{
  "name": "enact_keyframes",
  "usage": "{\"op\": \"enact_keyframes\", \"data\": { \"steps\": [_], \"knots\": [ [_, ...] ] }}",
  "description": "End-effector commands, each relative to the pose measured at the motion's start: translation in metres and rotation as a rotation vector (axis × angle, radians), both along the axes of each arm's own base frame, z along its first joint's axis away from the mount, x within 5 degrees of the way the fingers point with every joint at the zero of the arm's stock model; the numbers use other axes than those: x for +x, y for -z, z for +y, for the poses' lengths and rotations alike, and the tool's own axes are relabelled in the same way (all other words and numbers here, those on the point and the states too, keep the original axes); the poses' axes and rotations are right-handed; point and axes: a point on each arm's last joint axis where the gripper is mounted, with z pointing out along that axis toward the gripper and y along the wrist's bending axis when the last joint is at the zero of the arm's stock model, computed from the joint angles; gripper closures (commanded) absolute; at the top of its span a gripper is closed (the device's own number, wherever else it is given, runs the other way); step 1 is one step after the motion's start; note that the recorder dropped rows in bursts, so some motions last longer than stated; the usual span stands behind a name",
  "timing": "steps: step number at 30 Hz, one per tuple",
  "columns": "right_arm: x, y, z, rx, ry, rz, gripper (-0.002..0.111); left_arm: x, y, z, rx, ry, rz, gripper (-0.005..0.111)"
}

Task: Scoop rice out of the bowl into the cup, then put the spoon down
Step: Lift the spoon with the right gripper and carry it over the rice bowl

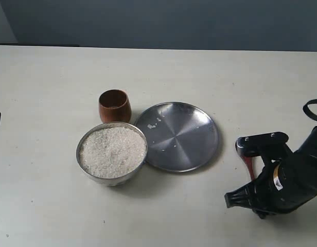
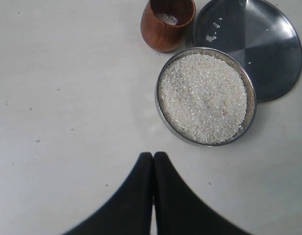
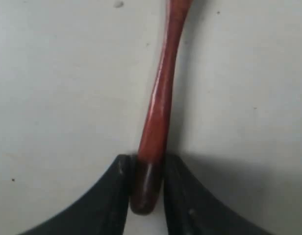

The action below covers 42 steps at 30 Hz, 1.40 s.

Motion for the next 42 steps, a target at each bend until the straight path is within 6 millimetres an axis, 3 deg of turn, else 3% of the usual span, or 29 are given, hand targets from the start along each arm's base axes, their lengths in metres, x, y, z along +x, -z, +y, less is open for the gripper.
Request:
{"op": "enact_keyframes", "data": {
  "steps": [1,3,6,13,18,23,27,35,42],
  "knots": [
    [-0.004,0.004,-0.002,0.026,0.001,-0.019,0.084,0.0,0.0,0.0,-0.003,-0.006,-0.005,0.106],
    [-0.004,0.004,-0.002,0.028,0.0,-0.02,0.088,0.0,0.0,0.0,-0.003,-0.006,-0.005,0.106],
    [-0.004,0.002,-0.002,0.022,-0.02,-0.033,0.108,0.0,0.0,0.0,-0.003,-0.006,-0.005,0.106],
    [0.005,-0.027,-0.003,-0.01,-0.069,-0.122,0.109,0.0,0.0,0.0,-0.003,-0.006,-0.005,0.106],
    [0.016,-0.075,-0.007,-0.081,-0.087,-0.219,0.109,0.0,0.0,0.0,-0.003,-0.006,-0.005,0.106],
    [0.014,-0.112,0.0,-0.118,-0.399,-0.121,0.109,0.0,0.0,0.0,-0.003,-0.006,-0.005,0.106],
    [0.017,-0.13,0.007,-0.107,-0.486,-0.103,0.109,0.0,0.0,0.0,-0.003,-0.005,-0.003,0.106],
    [0.02,-0.15,0.048,-0.246,-0.702,-0.144,0.109,0.0,0.0,0.0,-0.003,-0.006,-0.005,0.106],
    [0.015,-0.135,0.095,-0.41,-0.892,-0.089,0.109,0.0,0.0,0.0,-0.003,-0.006,-0.005,0.106]
  ]
}}
